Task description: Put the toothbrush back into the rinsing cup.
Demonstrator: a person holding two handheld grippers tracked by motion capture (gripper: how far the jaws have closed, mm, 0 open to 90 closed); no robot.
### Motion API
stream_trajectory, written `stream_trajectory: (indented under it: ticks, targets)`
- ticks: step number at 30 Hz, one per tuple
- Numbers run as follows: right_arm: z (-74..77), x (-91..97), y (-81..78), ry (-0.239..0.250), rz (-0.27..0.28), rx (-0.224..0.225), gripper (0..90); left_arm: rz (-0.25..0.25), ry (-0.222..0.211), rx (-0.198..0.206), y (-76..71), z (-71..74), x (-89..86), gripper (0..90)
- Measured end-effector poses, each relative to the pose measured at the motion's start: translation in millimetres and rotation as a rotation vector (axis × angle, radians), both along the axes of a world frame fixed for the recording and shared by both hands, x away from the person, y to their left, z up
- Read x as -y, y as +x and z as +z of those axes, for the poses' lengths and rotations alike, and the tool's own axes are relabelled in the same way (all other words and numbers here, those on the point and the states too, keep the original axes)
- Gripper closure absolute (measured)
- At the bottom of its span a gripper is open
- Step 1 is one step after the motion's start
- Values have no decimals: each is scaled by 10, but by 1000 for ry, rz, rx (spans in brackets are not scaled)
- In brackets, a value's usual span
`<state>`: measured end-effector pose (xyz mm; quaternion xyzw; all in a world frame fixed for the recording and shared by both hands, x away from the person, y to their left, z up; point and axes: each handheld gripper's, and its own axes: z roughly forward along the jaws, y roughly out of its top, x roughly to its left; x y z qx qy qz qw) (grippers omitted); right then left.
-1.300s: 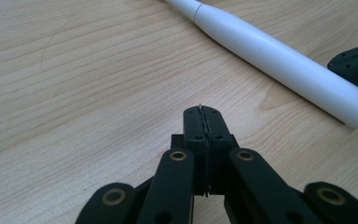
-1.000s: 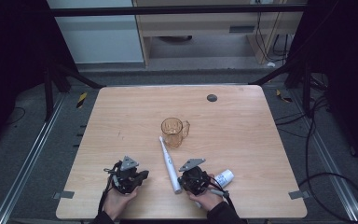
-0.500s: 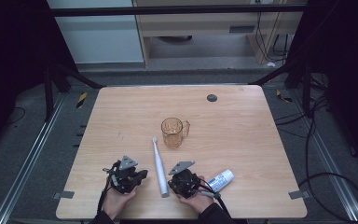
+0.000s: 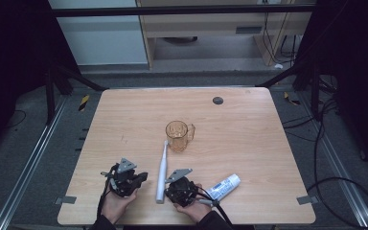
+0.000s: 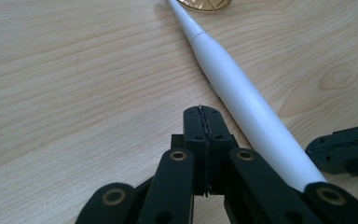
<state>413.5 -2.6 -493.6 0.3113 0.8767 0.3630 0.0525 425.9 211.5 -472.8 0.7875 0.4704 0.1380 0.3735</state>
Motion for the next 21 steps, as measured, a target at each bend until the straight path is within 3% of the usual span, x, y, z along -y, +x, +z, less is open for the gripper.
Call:
stream_trajectory:
  ticks: [4, 9, 16, 17, 21]
  targets:
    - [2, -1, -4, 2, -4, 3, 898, 6, -1, 5, 7, 14, -22, 900]
    - [112, 128, 24, 38, -36, 35, 897, 12, -2, 20, 7, 47, -29, 900]
    - [470, 758, 210, 83, -198, 161, 888, 5, -27, 35, 28, 134, 3, 900]
    - [470, 758, 210, 83, -198, 161, 888, 5, -27, 35, 28, 134, 3, 900]
    - [579, 1254, 250, 72, -307, 219, 858, -9, -15, 48, 82, 179, 93, 897]
